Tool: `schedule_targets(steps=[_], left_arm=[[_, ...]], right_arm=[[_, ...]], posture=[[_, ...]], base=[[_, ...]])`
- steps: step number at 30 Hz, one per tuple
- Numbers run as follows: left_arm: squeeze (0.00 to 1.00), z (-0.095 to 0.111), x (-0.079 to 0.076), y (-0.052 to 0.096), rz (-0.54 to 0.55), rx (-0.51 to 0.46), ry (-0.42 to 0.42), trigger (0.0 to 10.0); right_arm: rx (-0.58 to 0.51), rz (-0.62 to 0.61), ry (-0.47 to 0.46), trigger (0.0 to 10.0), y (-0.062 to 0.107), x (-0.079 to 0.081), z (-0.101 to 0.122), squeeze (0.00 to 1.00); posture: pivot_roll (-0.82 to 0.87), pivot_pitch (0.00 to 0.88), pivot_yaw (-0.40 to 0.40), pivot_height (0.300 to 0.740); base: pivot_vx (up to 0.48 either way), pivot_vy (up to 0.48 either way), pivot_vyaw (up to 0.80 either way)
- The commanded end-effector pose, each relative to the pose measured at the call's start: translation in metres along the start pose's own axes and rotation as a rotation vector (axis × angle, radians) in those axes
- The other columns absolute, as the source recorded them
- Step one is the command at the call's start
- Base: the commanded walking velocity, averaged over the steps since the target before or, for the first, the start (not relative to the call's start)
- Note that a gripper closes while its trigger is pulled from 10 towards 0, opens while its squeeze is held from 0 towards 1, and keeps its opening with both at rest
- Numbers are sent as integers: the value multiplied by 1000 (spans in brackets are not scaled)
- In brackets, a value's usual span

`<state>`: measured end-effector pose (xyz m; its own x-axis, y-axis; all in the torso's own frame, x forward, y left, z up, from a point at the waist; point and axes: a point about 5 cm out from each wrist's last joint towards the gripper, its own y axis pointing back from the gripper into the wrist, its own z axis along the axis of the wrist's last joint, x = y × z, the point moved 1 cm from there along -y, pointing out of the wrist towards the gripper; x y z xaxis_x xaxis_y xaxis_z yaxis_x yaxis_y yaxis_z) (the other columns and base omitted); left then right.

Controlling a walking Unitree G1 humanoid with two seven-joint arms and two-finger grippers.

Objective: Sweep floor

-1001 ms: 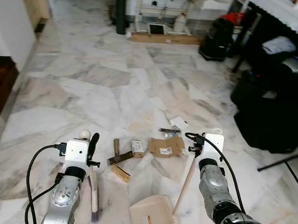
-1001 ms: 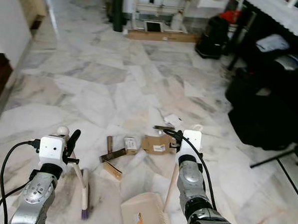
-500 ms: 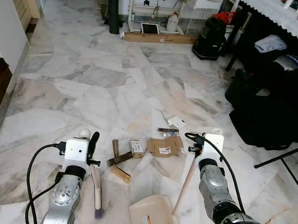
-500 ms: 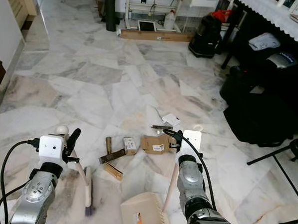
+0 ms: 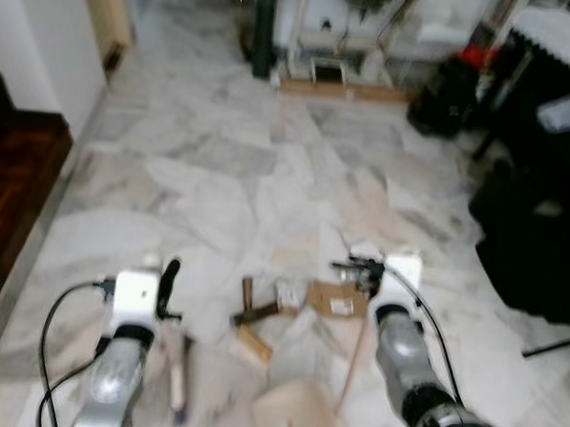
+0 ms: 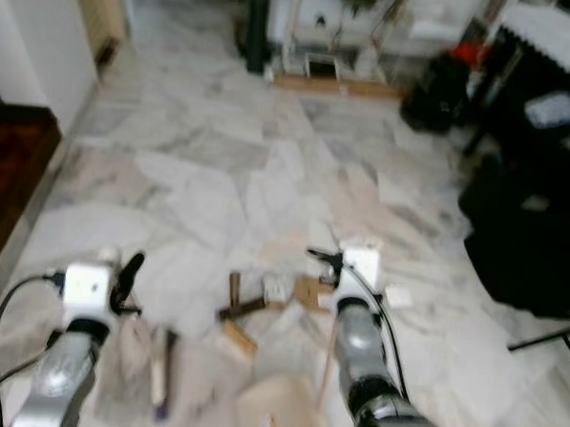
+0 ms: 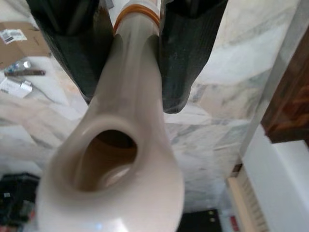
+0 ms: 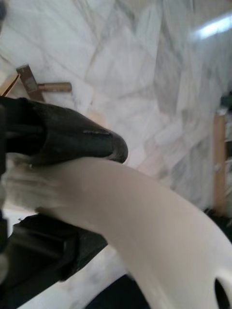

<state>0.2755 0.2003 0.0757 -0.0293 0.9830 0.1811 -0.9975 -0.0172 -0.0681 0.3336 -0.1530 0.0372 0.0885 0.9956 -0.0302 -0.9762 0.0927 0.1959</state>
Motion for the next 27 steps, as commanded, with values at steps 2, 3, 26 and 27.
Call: schedule_targets(steps=[2,3,26,27], left_arm=[[0,4,-14,-4,-38,-12,23,10000],[0,4,-14,-4,-38,-12,23,10000],[0,-3,-18,-2,-77,34,29,10000],[0,-3,-18,-3,-79,35,29,10000]], right_arm=[[4,-52,27,10000,-2,-17,1,0],[7,-54,30,10000,-2,-17,1,0],[110,-181,80,10000,1,-38,-12,0],[111,-183,78,10000,1,-38,-12,0]], posture=[[53,76,-78,740],[53,76,-78,740],[55,81,-77,740],[55,81,-77,740]], base=[[292,0,0],[292,0,0],[126,0,0],[0,0,0]])
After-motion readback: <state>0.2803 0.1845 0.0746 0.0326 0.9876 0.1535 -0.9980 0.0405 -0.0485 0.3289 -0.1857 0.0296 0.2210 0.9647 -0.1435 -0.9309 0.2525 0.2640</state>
